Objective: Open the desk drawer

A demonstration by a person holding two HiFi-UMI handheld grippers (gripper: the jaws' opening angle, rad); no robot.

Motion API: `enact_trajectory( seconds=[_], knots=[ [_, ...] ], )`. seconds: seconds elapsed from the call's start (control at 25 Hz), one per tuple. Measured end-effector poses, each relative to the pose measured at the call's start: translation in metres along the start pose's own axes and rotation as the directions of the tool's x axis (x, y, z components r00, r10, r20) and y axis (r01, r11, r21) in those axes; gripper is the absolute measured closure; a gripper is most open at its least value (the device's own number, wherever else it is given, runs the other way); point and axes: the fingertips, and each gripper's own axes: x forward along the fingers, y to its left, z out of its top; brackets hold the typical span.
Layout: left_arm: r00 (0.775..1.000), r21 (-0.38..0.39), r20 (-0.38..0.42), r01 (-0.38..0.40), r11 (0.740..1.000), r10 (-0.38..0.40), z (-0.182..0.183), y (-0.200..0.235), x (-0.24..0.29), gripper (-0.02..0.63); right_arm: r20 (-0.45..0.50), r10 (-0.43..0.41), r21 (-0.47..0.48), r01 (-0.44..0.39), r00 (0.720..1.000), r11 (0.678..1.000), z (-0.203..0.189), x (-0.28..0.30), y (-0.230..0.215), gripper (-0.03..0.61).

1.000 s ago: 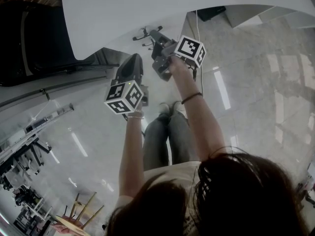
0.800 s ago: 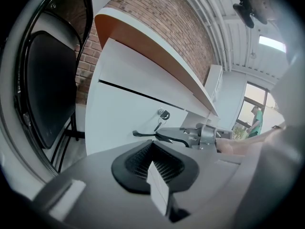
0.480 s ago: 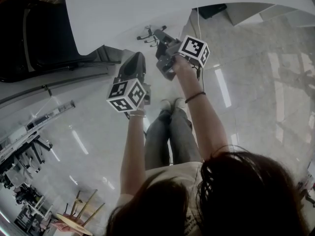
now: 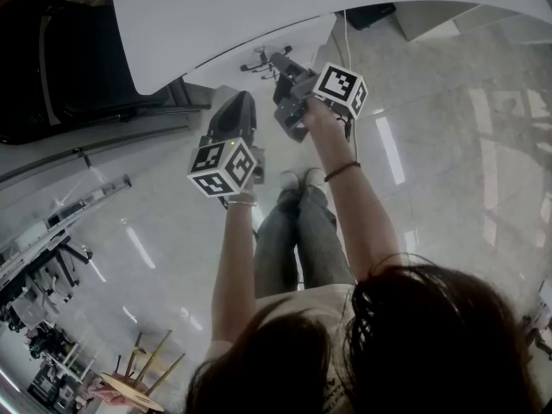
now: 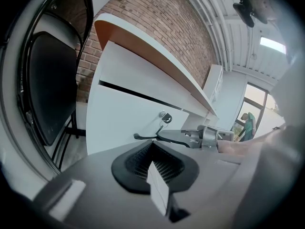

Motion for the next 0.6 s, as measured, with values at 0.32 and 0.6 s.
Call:
enact_trajectory(
  seconds=[0.32,0.6],
  knots=[
    [1.0,0.0,-0.013,0.015,1.0,-0.015,-0.006,-0.01,-0.003,0.621,-0.005,-0.013,0.003,0.013,1.0,1.0,-0.005,-0.01,-0.003,0.554],
    [1.0,0.004,-0.015,0.021,1.0,-0.021,-0.008,-0.017,-0.013,0.62,0.0,-0.02,0.007,0.02,1.0,1.0,-0.012,-0.024,-0.005,0.554]
  ],
)
